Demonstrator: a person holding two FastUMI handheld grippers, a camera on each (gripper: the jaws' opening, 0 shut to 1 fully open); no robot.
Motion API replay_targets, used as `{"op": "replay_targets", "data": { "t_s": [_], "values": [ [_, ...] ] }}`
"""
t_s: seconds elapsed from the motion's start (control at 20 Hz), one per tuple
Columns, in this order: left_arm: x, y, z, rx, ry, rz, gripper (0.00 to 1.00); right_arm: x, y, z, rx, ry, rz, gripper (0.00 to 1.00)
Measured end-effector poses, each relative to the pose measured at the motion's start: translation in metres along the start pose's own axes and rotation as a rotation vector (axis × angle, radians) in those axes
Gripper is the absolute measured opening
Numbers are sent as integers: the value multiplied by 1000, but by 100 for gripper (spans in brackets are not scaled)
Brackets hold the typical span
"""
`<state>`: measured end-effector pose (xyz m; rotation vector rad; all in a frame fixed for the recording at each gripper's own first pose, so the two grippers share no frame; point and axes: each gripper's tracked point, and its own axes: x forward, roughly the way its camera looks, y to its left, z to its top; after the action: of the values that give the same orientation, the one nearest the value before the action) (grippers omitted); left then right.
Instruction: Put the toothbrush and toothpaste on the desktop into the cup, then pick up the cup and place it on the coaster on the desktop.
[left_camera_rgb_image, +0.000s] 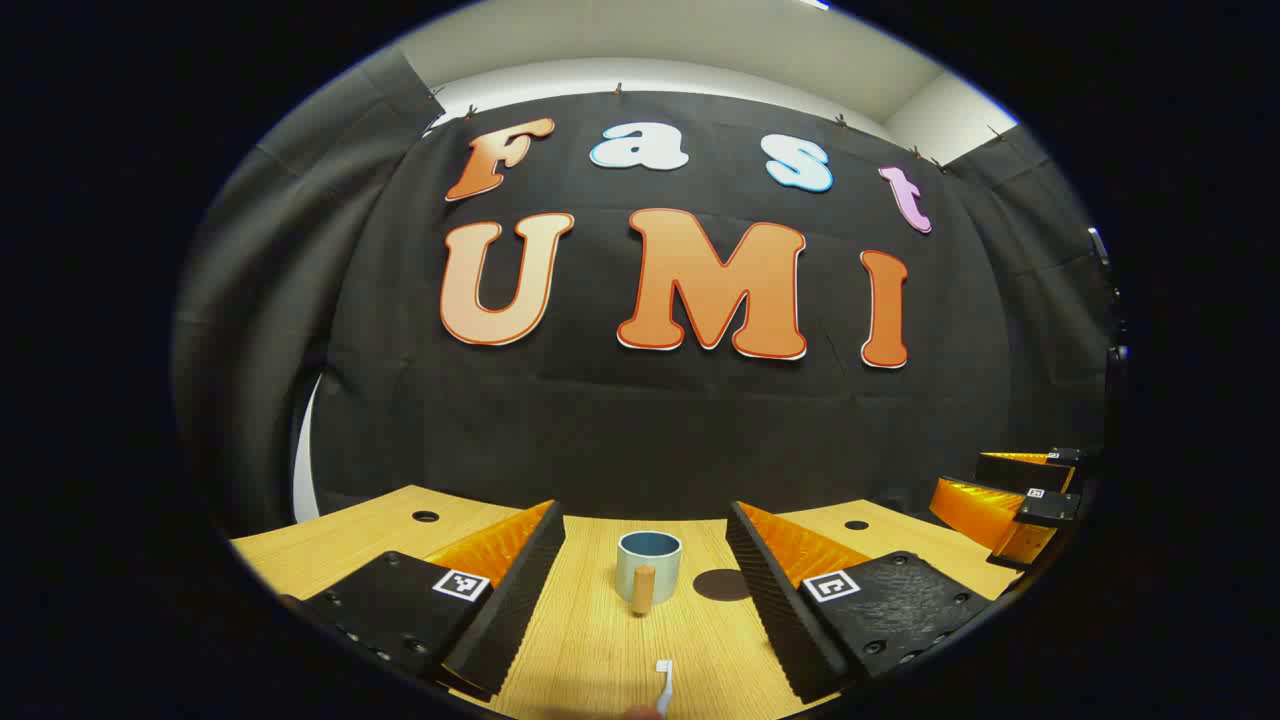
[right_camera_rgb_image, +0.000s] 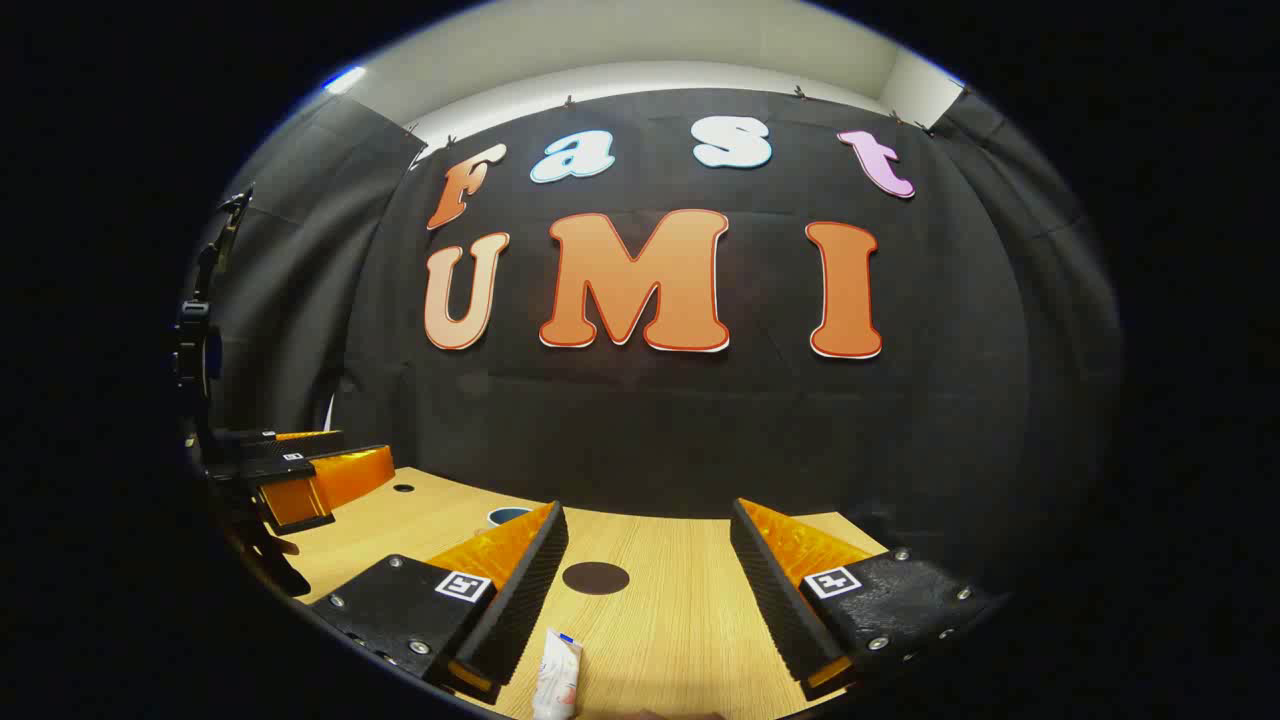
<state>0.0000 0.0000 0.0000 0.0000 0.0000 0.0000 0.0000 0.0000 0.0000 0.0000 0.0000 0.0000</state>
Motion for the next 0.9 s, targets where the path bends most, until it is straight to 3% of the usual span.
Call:
{"op": "replay_targets", "data": {
  "t_s": [0.65,0.9],
  "values": [
    [-4,-3,4,22,-14,-5,98,-3,3,6,0,-30,13,98],
    [-4,-3,-3,44,19,-15,100,-1,0,-9,-14,12,10,98]
  ]
}}
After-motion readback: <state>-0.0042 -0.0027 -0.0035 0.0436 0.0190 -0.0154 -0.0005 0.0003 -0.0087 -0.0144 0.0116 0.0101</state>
